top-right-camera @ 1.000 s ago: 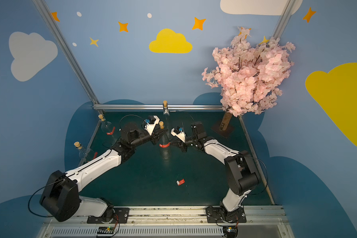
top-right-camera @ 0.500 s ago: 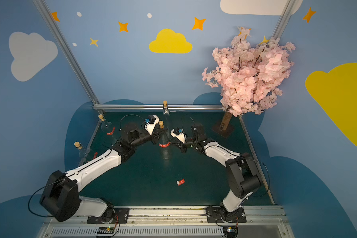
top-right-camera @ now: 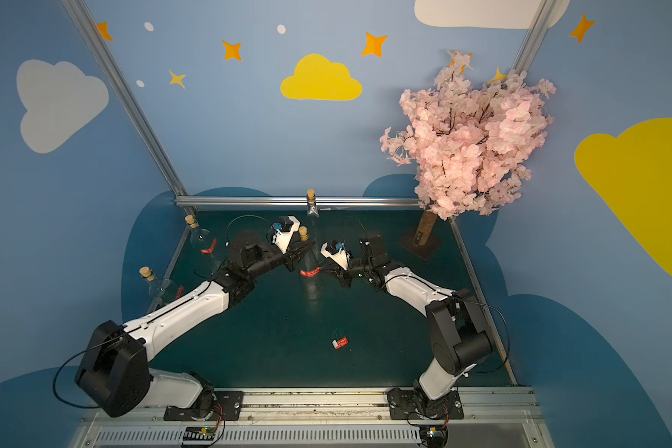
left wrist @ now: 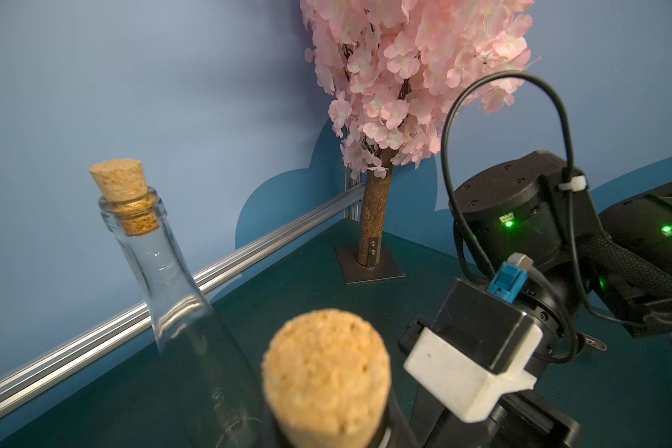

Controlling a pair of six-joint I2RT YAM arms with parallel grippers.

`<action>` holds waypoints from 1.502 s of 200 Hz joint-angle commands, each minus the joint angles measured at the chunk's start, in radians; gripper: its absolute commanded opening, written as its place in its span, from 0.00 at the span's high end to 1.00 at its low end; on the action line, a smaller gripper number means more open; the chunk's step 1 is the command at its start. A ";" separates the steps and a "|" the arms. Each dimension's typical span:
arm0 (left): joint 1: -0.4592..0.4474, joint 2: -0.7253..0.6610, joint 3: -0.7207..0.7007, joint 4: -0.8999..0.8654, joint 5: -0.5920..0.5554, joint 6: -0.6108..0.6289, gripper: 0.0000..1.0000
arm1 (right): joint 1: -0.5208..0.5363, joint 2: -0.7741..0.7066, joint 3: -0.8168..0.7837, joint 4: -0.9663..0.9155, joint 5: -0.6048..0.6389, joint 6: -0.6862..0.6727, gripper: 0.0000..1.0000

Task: Remove the label from the bottle
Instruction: Tear open the label from the bottle.

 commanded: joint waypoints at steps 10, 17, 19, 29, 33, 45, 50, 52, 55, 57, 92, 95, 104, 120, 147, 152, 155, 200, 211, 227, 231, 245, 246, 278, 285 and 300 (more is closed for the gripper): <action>0.015 0.026 0.006 -0.083 -0.075 0.057 0.81 | 0.007 -0.036 -0.014 -0.035 0.008 -0.001 1.00; 0.016 0.028 0.007 -0.085 -0.076 0.058 0.81 | 0.007 -0.038 -0.015 -0.037 0.009 -0.001 1.00; 0.015 0.029 0.007 -0.084 -0.075 0.058 0.81 | 0.006 -0.039 -0.015 -0.037 0.009 -0.002 1.00; 0.015 0.029 0.006 -0.083 -0.076 0.058 0.81 | 0.008 -0.043 -0.018 -0.037 0.010 -0.001 1.00; 0.015 0.029 0.007 -0.083 -0.075 0.058 0.81 | 0.008 -0.046 -0.020 -0.037 0.010 -0.001 1.00; 0.015 0.029 0.005 -0.084 -0.073 0.061 0.81 | 0.009 -0.051 -0.023 -0.038 0.012 -0.001 1.00; 0.016 0.029 0.005 -0.085 -0.072 0.063 0.81 | 0.010 -0.053 -0.024 -0.038 0.013 -0.002 1.00; 0.016 0.029 0.005 -0.085 -0.071 0.064 0.82 | 0.012 -0.053 -0.025 -0.038 0.014 -0.002 1.00; 0.016 0.028 0.005 -0.084 -0.072 0.065 0.82 | 0.012 -0.054 -0.026 -0.038 0.015 -0.003 1.00; 0.016 0.029 0.005 -0.085 -0.072 0.065 0.82 | 0.012 -0.055 -0.027 -0.039 0.016 -0.003 1.00; 0.013 0.029 0.003 -0.087 -0.074 0.073 0.82 | 0.017 -0.060 -0.026 -0.044 0.020 -0.003 1.00; 0.013 0.029 0.003 -0.087 -0.075 0.073 0.82 | 0.018 -0.061 -0.026 -0.046 0.022 -0.003 1.00; 0.012 0.029 0.005 -0.090 -0.077 0.075 0.82 | 0.019 -0.064 -0.025 -0.048 0.022 -0.004 1.00; 0.009 0.031 0.008 -0.095 -0.081 0.079 0.82 | 0.022 -0.068 -0.025 -0.054 0.023 -0.006 1.00; 0.007 0.033 0.008 -0.095 -0.088 0.082 0.83 | 0.026 -0.073 -0.024 -0.066 0.025 -0.011 1.00; 0.007 0.034 0.008 -0.095 -0.088 0.082 0.83 | 0.025 -0.073 -0.026 -0.069 0.025 -0.012 1.00; 0.007 0.035 0.008 -0.095 -0.088 0.082 0.83 | 0.025 -0.074 -0.027 -0.071 0.025 -0.013 1.00; 0.005 0.035 0.008 -0.098 -0.096 0.087 0.83 | 0.026 -0.088 -0.038 -0.076 0.029 -0.018 1.00; 0.006 0.038 0.008 -0.099 -0.096 0.087 0.83 | 0.025 -0.093 -0.040 -0.077 0.028 -0.017 1.00; 0.006 0.038 0.007 -0.097 -0.098 0.087 0.83 | 0.026 -0.098 -0.040 -0.082 0.026 -0.018 1.00; 0.005 0.038 0.006 -0.097 -0.099 0.087 0.83 | 0.026 -0.099 -0.040 -0.082 0.027 -0.018 1.00; 0.006 0.037 0.006 -0.097 -0.101 0.087 0.83 | 0.026 -0.103 -0.041 -0.084 0.028 -0.018 1.00; 0.006 0.037 0.006 -0.097 -0.102 0.087 0.83 | 0.026 -0.102 -0.041 -0.084 0.027 -0.017 1.00; 0.004 0.038 0.006 -0.099 -0.109 0.085 0.83 | 0.031 -0.111 -0.042 -0.088 0.027 -0.010 1.00; 0.004 0.039 0.005 -0.098 -0.108 0.085 0.83 | 0.031 -0.111 -0.040 -0.089 0.027 -0.010 1.00; 0.002 0.039 0.005 -0.099 -0.111 0.085 0.83 | 0.034 -0.112 -0.038 -0.096 0.025 -0.011 1.00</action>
